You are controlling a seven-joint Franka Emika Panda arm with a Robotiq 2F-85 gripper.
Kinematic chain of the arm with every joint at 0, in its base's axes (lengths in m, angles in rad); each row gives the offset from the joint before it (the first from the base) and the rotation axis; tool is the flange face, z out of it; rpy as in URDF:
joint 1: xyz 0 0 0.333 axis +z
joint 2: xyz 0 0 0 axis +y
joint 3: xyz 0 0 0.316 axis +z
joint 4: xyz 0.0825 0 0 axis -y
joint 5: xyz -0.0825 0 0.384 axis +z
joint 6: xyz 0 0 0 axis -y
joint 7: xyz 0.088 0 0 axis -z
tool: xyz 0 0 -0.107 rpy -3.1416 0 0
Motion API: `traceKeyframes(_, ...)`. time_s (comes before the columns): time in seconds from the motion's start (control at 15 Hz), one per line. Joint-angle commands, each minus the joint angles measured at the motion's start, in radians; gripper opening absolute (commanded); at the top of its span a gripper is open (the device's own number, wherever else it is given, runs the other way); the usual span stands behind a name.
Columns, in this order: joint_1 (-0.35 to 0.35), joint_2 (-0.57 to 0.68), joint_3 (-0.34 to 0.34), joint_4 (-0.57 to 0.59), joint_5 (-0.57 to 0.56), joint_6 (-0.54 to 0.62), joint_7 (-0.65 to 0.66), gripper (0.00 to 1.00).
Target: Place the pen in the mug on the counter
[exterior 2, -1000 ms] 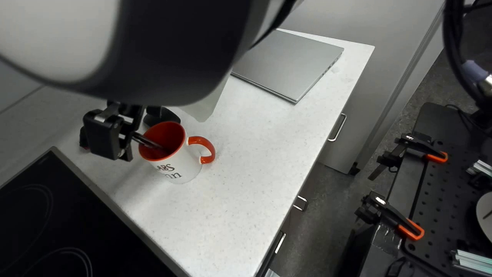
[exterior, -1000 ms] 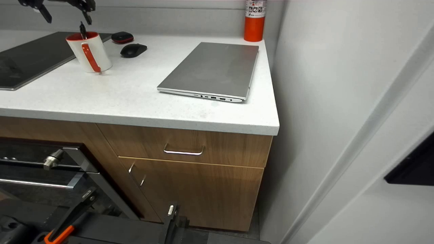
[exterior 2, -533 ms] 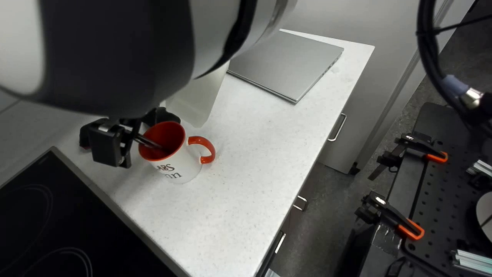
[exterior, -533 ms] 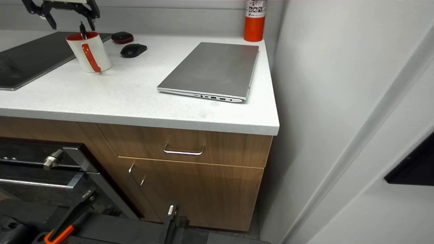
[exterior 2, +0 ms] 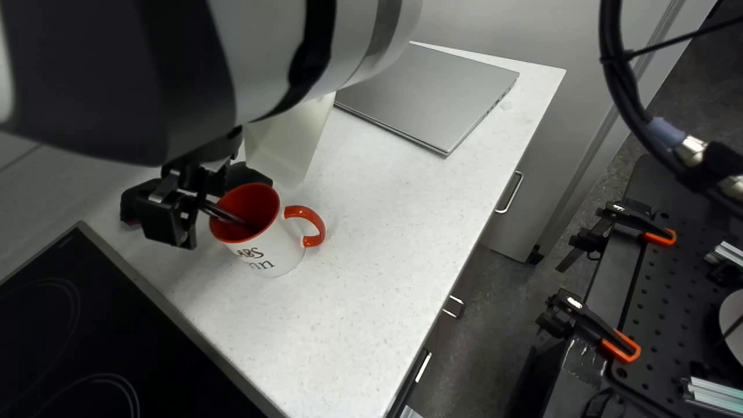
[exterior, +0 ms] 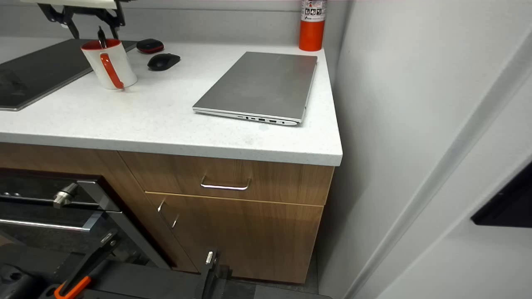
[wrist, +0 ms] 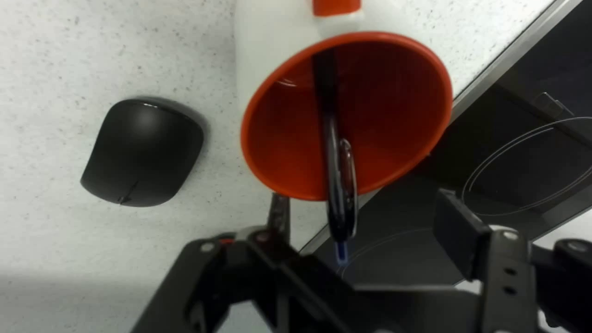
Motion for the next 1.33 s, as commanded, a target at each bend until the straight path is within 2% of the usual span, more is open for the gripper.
traceKeyframes(0.0,-0.067,0.032,0.069,0.032,0.014,0.021,-0.03,0.51)
traceKeyframes(0.2,-0.099,0.034,0.099,0.035,0.018,0.021,-0.031,0.28)
traceKeyframes(0.27,-0.081,0.029,0.08,0.033,0.045,0.021,-0.054,0.19)
traceKeyframes(0.4,-0.09,0.026,0.084,0.03,0.045,0.022,-0.055,0.03)
traceKeyframes(0.47,-0.094,0.025,0.085,0.028,0.049,0.022,-0.057,0.0)
traceKeyframes(0.53,-0.096,0.024,0.086,0.027,0.052,0.023,-0.057,0.0)
traceKeyframes(0.6,-0.099,0.022,0.086,0.024,0.053,0.024,-0.057,0.04)
traceKeyframes(0.8,-0.099,-0.016,0.086,0.005,0.051,0.01,-0.045,0.04)
traceKeyframes(1.27,-0.086,-0.181,0.069,-0.059,0.029,0.028,-0.01,0.04)
